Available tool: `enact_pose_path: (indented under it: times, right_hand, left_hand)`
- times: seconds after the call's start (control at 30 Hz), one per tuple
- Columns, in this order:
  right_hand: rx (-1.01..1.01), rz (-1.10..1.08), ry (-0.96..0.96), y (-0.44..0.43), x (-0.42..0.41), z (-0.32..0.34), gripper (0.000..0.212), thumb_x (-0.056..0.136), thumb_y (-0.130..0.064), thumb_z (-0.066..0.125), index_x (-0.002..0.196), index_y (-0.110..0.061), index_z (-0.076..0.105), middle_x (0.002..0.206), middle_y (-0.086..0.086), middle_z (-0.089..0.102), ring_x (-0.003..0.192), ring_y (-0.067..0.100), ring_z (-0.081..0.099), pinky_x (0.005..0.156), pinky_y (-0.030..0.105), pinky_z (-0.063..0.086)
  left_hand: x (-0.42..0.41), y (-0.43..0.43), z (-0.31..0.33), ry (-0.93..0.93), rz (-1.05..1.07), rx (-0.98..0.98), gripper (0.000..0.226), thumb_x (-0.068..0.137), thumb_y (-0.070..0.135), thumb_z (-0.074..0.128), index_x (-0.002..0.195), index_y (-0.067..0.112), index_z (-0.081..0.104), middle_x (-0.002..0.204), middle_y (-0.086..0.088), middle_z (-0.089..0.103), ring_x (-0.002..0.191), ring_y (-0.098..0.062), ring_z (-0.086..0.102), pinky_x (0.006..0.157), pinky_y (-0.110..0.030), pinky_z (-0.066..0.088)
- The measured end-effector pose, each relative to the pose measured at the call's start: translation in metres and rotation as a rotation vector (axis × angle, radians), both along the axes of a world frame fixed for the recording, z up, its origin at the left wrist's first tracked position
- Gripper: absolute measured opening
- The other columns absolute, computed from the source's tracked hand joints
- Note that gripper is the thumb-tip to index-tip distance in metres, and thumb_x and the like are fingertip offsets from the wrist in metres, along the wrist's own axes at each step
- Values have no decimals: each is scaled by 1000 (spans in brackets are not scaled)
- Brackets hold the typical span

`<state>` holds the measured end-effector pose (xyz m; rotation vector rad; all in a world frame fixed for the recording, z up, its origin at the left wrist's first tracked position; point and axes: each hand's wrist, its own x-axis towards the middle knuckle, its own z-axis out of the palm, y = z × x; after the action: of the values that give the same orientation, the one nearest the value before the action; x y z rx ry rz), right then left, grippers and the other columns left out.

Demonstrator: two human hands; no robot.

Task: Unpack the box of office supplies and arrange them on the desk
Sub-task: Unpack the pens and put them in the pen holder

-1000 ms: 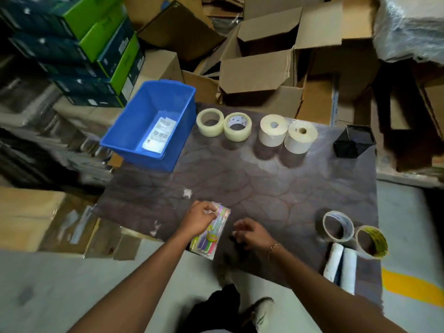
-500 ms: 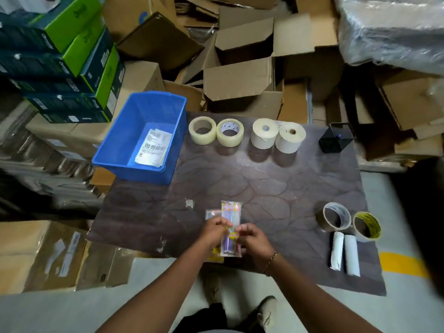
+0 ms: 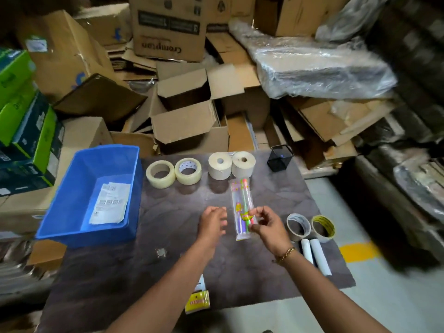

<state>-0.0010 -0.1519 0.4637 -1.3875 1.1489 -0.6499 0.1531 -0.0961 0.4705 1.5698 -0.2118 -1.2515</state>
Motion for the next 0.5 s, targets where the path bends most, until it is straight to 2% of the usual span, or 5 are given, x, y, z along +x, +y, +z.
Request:
enact_pose_path:
  times: [0.1,0.2,0.33,0.4,0.5]
  right_hand:
    - [-139,81,46,-11,-9,15,33,80,16,61,81,-16,55,83,1,59,73,8,52,71,28,46]
    - [-283,157,137,-22,-17,23,28,76,8,60,74,-18,51,74,-8,58,72,8,52,73,32,45]
    - [-496,184,261,-31,-21,33,29,68,-3,57,67,-31,52,80,-16,70,83,9,66,87,42,51]
    - [-561,139,284,-36,-23,38,29,67,-8,57,68,-37,54,87,-20,71,92,8,65,93,44,48]
    - [-506,25,234,-33,-26,50,27,68,-8,54,77,-32,61,98,-14,69,100,10,62,91,40,47]
  left_hand:
    - [13,0,10,383,-164,45,33,96,46,43,106,16,52,95,-14,70,76,-25,66,64,-31,48]
    - [22,-1,14,547,-389,14,57,95,53,34,128,10,53,113,-19,69,89,-27,70,67,-32,55]
    - [11,-9,25,612,-415,-54,36,90,13,58,125,15,55,118,-23,63,85,-25,64,56,-29,58]
    - [1,-17,19,486,-355,-109,41,86,-6,56,120,17,52,108,-17,69,74,-22,68,52,-32,58]
    - [-8,-26,19,370,-284,-204,36,86,-14,50,104,15,57,97,-15,68,70,-20,69,56,-35,60]
